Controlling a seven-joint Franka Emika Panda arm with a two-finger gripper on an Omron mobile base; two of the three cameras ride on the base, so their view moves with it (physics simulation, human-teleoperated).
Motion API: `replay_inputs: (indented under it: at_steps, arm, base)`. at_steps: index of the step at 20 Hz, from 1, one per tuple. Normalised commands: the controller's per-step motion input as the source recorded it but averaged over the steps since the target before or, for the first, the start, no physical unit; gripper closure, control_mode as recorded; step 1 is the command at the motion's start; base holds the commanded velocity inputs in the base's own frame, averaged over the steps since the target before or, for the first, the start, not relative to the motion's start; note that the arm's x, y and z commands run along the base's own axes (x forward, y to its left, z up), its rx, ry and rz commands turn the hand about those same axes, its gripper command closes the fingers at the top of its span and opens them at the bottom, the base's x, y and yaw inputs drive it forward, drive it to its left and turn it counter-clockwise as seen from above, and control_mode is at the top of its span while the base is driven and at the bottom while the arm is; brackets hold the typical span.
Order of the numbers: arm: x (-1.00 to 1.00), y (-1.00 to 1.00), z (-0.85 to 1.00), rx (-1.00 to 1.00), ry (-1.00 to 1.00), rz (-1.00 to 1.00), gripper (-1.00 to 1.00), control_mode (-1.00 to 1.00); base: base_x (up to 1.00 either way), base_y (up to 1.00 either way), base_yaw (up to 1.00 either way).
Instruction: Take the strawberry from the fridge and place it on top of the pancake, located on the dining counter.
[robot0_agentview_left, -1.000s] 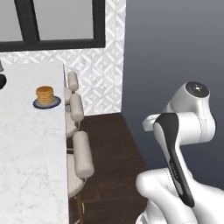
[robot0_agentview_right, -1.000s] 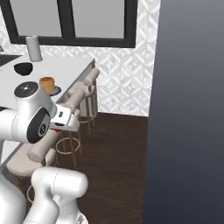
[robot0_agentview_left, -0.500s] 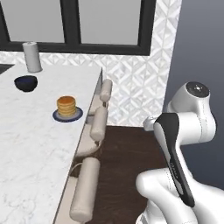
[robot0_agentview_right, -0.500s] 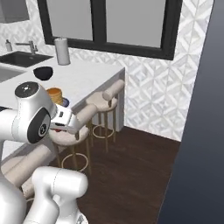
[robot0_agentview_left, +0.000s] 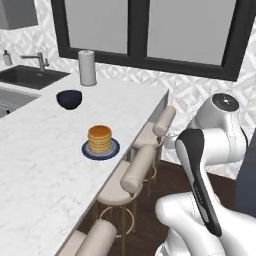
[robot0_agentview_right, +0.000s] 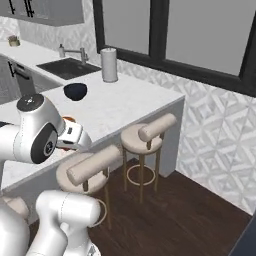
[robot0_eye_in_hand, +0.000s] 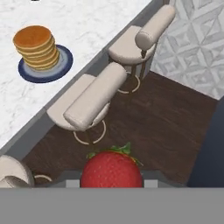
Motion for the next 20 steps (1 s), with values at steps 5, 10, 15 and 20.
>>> replay_inputs:
  at_steps: [5, 10, 15, 20]
  arm:
    - [0.00, 0.00, 0.00, 0.00, 0.00, 0.00, 1.00, 1.00]
    - [0.00, 0.00, 0.00, 0.00, 0.00, 0.00, 1.00, 1.00]
    - [0.00, 0.00, 0.00, 0.00, 0.00, 0.00, 1.00, 1.00]
    - [0.00, 0.00, 0.00, 0.00, 0.00, 0.00, 1.00, 1.00]
  base:
    - [1.00, -0.44, 0.62]
    - [0.86, -0.38, 0.68]
    - [0.40, -0.12, 0.68]
    - [0.09, 0.00, 0.59]
